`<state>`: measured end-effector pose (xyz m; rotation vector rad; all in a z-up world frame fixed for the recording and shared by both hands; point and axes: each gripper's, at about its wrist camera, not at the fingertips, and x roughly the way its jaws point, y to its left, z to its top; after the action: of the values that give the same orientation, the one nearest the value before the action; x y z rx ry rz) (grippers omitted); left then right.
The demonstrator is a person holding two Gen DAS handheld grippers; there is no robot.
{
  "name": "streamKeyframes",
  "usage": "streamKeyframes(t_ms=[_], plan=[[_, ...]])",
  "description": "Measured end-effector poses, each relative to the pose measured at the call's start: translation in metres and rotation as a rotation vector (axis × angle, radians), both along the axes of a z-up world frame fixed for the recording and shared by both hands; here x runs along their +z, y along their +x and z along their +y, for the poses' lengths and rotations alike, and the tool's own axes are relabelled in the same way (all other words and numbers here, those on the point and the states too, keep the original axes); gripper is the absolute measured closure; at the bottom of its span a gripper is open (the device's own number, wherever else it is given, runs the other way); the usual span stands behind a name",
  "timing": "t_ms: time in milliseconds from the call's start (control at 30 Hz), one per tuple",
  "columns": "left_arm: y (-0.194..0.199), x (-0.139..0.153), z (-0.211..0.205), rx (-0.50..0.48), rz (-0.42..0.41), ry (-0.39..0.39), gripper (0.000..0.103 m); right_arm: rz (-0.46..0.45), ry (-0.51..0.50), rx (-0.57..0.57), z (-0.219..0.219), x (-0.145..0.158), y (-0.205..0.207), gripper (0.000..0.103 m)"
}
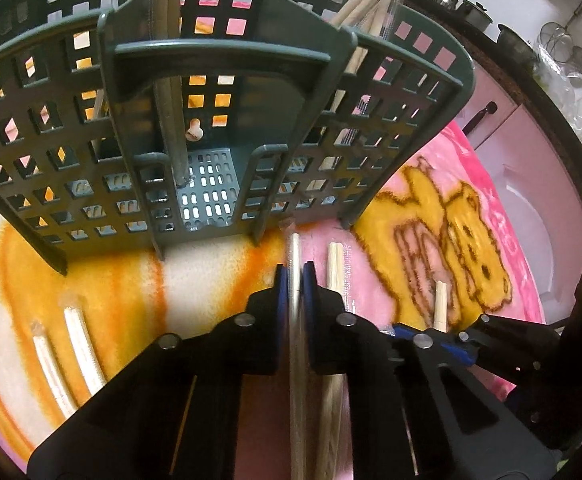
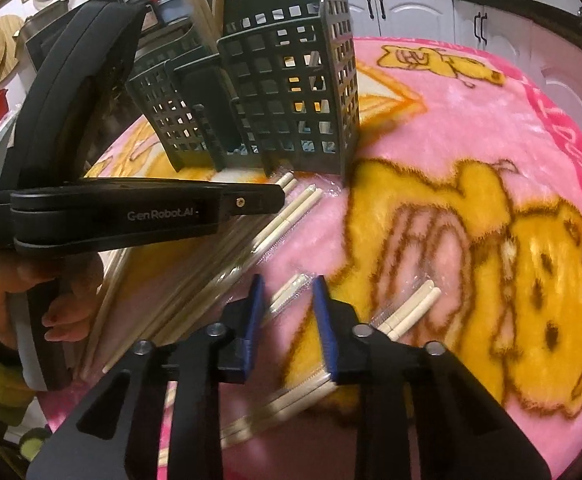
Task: Organize utensils
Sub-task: 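Close the left tool on a chopstick while the right tool grasps another, then lift both held chopsticks and carry them above the green caddy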
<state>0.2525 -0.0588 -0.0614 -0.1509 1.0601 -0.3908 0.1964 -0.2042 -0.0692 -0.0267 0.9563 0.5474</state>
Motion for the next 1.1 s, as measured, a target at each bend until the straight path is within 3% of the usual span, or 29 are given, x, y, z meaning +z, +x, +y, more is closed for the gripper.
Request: streamKeyframes(t_ms=[267,400,1100], plan=[[-0.008,0.012,0.006,-0.010,-0.028,-0.019,0.100,-0.014,0.015,-0.030,0.001,0.003,0.003,0.089],[-0.014,0.026,0.012,-0.008,-0.059,-0.035,0.100,-0.035,0.048,-0.046,-0.004,0.011,0.001,0.101],[-0.042,0.089,0.056,0.052,-0.212,-0.102,0.100,-0.178,0.194,-0.025,-0.004,0.079,-0.013,0.102]])
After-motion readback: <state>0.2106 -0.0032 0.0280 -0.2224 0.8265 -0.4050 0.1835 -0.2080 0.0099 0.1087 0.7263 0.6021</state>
